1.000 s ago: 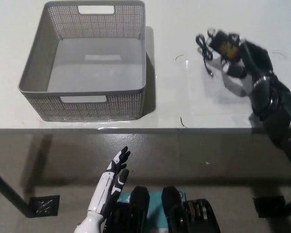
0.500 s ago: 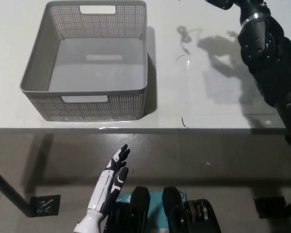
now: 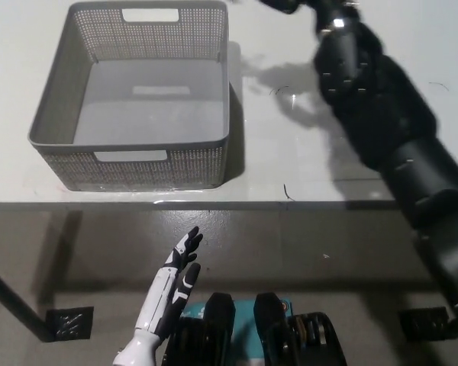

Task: Use the right hand to pick up a black power cord and place it into a container on the left hand side

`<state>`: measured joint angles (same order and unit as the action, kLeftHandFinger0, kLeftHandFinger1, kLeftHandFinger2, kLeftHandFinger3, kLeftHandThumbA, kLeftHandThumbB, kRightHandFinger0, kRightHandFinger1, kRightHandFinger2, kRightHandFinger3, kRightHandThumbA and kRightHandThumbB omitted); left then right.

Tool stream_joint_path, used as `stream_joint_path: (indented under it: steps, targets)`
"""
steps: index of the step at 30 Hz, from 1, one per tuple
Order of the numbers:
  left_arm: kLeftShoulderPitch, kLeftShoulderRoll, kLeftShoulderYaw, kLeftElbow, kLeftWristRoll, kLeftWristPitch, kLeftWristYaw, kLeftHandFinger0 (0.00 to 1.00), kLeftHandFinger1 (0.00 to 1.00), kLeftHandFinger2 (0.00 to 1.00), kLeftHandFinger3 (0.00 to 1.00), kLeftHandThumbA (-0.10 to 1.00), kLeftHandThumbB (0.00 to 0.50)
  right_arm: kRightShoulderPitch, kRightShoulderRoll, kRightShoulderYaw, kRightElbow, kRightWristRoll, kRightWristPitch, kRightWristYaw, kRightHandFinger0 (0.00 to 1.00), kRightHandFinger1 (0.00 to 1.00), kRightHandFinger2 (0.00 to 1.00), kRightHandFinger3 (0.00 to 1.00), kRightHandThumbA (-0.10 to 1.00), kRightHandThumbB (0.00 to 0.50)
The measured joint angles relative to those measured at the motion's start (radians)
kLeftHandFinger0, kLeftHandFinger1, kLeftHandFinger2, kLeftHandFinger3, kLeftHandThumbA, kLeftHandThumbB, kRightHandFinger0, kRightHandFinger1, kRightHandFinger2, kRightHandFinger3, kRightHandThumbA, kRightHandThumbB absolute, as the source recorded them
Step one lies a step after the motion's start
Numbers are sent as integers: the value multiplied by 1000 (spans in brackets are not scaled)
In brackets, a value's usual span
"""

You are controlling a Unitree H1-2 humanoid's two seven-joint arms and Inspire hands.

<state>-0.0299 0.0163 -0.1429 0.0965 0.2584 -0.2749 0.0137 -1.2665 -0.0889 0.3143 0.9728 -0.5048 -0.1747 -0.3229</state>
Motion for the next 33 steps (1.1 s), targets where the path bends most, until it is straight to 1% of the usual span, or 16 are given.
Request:
stream_joint_path:
  steps: [1,3,5,7,9,14,16,17,19,21,24,26,27,30,32,33]
  targets:
    - [0,0,0,0,1,0,0,1000,1000,1000,1000,1000,0,-5,12,4,5,-1,0,0,0,195,724,895,-100,172]
    - [1,0,0,-1,3,0,0,1000,1000,1000,1000,1000,0,-29,55,23,25,-10,1,-1,0,194,683,859,-100,186]
    - [1,0,-1,-1,4,0,-1,1000,1000,1000,1000,1000,0,-51,98,41,47,-20,2,-3,0,198,653,786,-100,182]
    - [1,0,-1,0,3,0,-1,1000,1000,1000,1000,1000,0,-60,122,45,54,-23,3,-3,0,160,593,684,-100,170]
    - [1,0,-1,0,3,0,-1,1000,1000,1000,1000,1000,0,-69,149,47,62,-24,3,-3,0,180,578,683,-100,155]
    - [1,0,-2,-1,3,0,-2,1000,1000,1000,1000,1000,0,-77,181,48,69,-27,2,-3,0,229,573,678,-100,162]
    - [1,0,-2,-3,3,0,-2,1000,1000,1000,1000,1000,0,-77,184,48,70,-29,1,-4,0,240,576,689,-100,168]
    - [1,1,-2,-5,3,0,-2,1000,1000,1000,1000,1000,0,-77,183,47,72,-29,0,-5,0,280,631,755,-100,139]
    - [1,2,-2,-7,3,1,-4,1000,1000,1000,1000,1000,0,-77,183,46,82,-29,-1,-5,0,344,693,830,-100,131]
    - [0,2,-2,-10,2,2,-5,1000,1000,1000,1000,1000,0,-77,181,45,94,-29,0,-5,0,365,712,849,-100,150]
    - [-1,2,-2,-12,3,2,-5,1000,1000,1000,1000,1000,0,-76,181,44,115,-29,2,-5,0,361,712,844,-100,134]
    - [-4,2,-3,-12,6,2,-4,1000,1000,1000,1000,1000,0,-75,185,41,142,-27,2,-5,0,424,794,918,-100,127]
    - [-5,2,-3,-12,8,2,-4,1000,1000,1000,1000,1000,0,-75,186,41,154,-27,2,-5,7,455,822,945,-100,154]
    - [-5,2,-3,-19,10,3,-4,1000,1000,1000,1000,976,0,-68,201,46,211,-27,2,-8,0,450,863,915,-100,154]
    - [-8,2,-4,-20,10,3,-4,1000,1000,1000,1000,973,0,-60,215,48,251,-27,2,-11,0,438,849,889,-100,160]
    - [-10,2,-4,-20,11,3,-4,1000,1000,1000,1000,979,0,-52,227,48,275,-27,1,-13,0,414,805,846,-100,168]
